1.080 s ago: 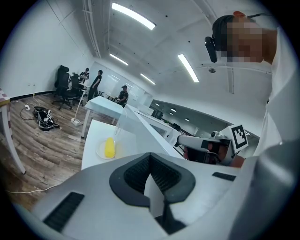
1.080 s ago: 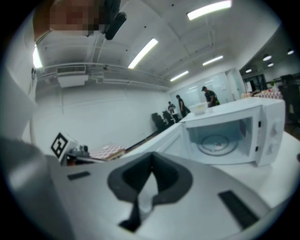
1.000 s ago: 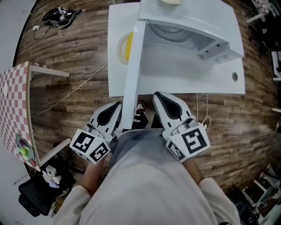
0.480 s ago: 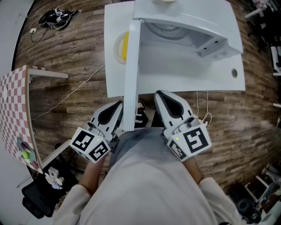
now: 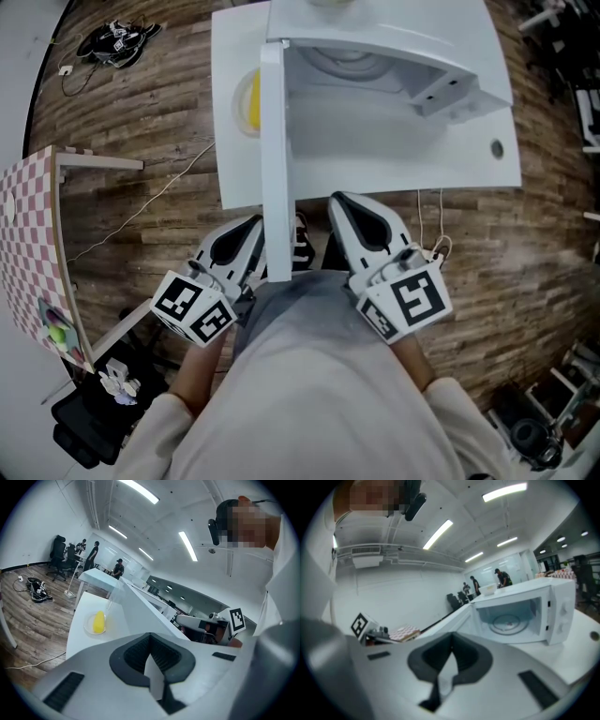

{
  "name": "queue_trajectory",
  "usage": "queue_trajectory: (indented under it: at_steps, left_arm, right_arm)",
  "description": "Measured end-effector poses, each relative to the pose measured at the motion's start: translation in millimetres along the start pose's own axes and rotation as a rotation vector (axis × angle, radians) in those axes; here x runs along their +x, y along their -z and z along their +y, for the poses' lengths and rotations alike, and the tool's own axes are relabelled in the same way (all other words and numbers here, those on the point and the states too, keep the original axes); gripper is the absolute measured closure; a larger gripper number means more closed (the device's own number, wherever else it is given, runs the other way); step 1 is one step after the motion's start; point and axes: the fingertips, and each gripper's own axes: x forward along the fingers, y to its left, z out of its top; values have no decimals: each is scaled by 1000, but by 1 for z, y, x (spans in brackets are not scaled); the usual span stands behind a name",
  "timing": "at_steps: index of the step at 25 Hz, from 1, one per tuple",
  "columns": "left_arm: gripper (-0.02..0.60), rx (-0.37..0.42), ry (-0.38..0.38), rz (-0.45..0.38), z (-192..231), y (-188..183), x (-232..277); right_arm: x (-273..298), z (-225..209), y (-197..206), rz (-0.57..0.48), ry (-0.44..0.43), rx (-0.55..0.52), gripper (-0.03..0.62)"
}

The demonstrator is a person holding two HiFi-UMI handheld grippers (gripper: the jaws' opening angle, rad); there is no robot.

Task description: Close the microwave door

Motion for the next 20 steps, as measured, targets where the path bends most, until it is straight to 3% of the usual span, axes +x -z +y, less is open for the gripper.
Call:
queue_trajectory:
  at_steps: [20]
  left_arm:
    - [565, 10, 35, 64, -27, 12, 34]
  right_arm:
    - [-20, -34, -1, -1, 11, 38, 572]
